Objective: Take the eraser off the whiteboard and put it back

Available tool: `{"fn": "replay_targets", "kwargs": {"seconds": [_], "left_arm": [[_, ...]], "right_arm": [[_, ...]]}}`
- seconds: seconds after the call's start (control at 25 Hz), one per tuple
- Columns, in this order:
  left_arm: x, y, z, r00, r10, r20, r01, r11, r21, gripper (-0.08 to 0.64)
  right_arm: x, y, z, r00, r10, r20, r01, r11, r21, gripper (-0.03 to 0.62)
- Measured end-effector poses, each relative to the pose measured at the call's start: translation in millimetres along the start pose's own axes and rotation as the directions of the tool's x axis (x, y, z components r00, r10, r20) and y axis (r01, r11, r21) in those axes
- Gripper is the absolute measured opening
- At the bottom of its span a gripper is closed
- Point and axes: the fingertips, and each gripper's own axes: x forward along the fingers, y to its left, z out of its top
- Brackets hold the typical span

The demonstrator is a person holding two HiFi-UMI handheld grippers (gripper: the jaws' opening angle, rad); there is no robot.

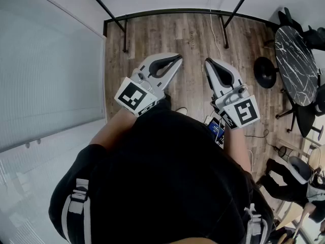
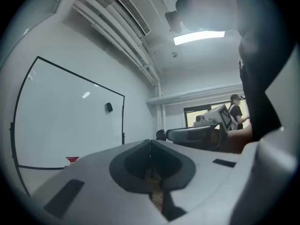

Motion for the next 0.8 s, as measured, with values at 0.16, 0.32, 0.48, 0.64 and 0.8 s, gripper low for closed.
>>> {"fn": "replay_targets", "kwargs": {"seconds": [0.16, 0.32, 0.48, 0.64, 0.8], "left_arm": [[-1.8, -8.9, -2.7, 1.000, -0.003, -0.009, 0.003, 1.000, -0.003, 0.005], [-0.8, -15.3, -3.3, 1.000, -0.010, -0.018, 0.010, 1.000, 0.001, 0.005], [8.0, -18.0, -5.9, 1.000, -0.016, -0.019, 0.016, 1.000, -0.012, 0.005], [18.1, -17.7, -12.4, 0.999, -0.027, -0.027, 0.027, 1.000, -0.017, 0.005], [33.8, -6.5, -8.2, 0.999, -0.030, -0.020, 0.030, 0.999, -0.017, 0.005]], "right_arm": [[-11.0, 1.7, -5.0, 1.000, -0.021, 0.007, 0.021, 1.000, 0.023, -0.008], [-20.4, 2.2, -7.7, 0.999, -0.028, 0.014, 0.028, 0.999, 0.045, -0.008], [-26.9, -2.9, -12.7, 0.999, -0.041, 0.000, 0.041, 0.999, 0.030, -0.008], [-28.1, -11.0, -18.3, 0.999, -0.052, -0.012, 0.052, 0.998, 0.026, -0.008], [-20.3, -26.3, -13.8, 0.999, -0.049, -0.003, 0.049, 0.998, 0.025, -0.008]]}}
